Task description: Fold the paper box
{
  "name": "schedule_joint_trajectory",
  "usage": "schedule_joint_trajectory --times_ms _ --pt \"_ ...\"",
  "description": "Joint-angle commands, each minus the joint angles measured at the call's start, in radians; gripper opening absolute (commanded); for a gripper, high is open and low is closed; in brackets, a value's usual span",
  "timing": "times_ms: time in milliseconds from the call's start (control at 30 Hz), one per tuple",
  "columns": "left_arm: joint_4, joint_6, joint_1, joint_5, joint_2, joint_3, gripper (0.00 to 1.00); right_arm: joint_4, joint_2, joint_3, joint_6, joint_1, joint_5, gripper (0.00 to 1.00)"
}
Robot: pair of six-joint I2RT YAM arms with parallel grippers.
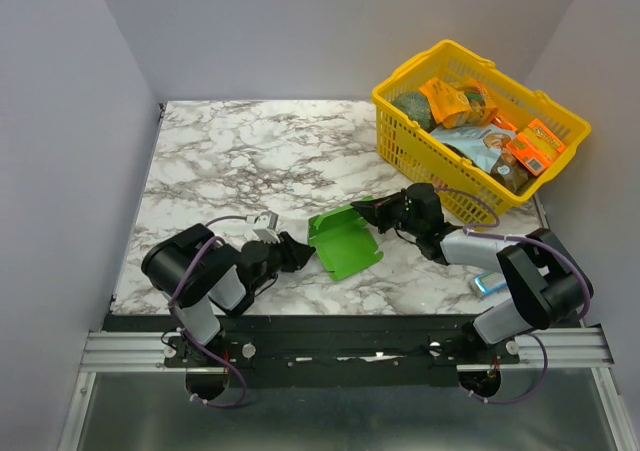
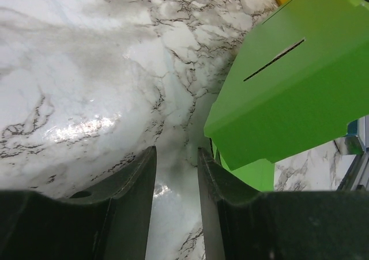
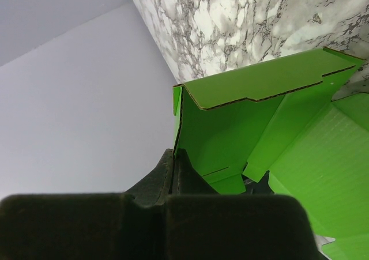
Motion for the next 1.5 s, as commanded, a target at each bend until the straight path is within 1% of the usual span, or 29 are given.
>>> schedule_joint_trajectory --times_ms 0,300,433,700,800,967,1033,1100,1167,1200,1267,1300,1367,1400,1467 --pt "0.333 0.039 -0.008 -0.031 -0.04 0.022 0.43 0.031 0.018 0.023 0.0 -0.009 -0.028 0.01" --pt "0.333 0.048 -0.05 -0.037 -0.023 0.052 0.43 0.032 0.018 0.023 0.0 -0.009 -0.027 0.0" --pt "0.333 0.065 -0.062 -0.085 -0.017 0.065 0.43 0.035 0.018 0.02 0.0 -0.009 -0.027 0.0" --pt "0.311 0.074 -0.08 -0.066 0.023 0.152 0.43 0.041 0.02 0.017 -0.001 -0.007 -0.034 0.0" --pt "0.331 0.081 -0.077 -0.085 0.009 0.122 0.43 0.044 0.02 0.012 0.0 -0.009 -0.03 0.0" --pt "0.302 0.085 -0.03 -0.051 -0.053 0.045 0.51 0.052 0.027 0.009 0.003 -0.009 -0.037 0.0" --pt "0.245 0.089 -0.005 -0.014 -0.096 0.028 0.54 0.057 0.027 0.009 0.005 -0.009 -0.039 0.0" --pt "0.167 0.121 0.001 -0.013 -0.157 0.004 0.56 0.055 0.027 0.009 0.0 -0.009 -0.036 0.0" --pt "0.112 0.15 0.003 -0.017 -0.21 -0.024 0.61 0.052 0.02 0.008 -0.006 -0.009 -0.028 0.01" --pt "0.049 0.181 0.003 -0.019 -0.269 -0.032 0.62 0.049 0.017 0.009 -0.013 -0.009 -0.021 0.01" --pt "-0.04 0.218 0.003 -0.003 -0.34 -0.033 0.63 0.038 0.001 0.009 -0.023 -0.007 -0.007 0.0" --pt "-0.143 0.239 0.001 0.0 -0.418 -0.03 0.63 0.038 -0.005 0.011 -0.033 -0.007 0.001 0.0" --pt "-0.238 0.256 -0.01 0.004 -0.51 -0.024 0.63 0.009 -0.023 0.012 -0.046 -0.007 0.027 0.0" --pt "-0.372 0.262 -0.014 -0.005 -0.608 -0.014 0.64 -0.014 -0.048 0.02 -0.062 -0.004 0.039 0.01" --pt "-0.526 0.308 -0.037 -0.035 -0.696 0.046 0.67 -0.076 -0.071 0.032 -0.078 0.0 0.077 0.0"
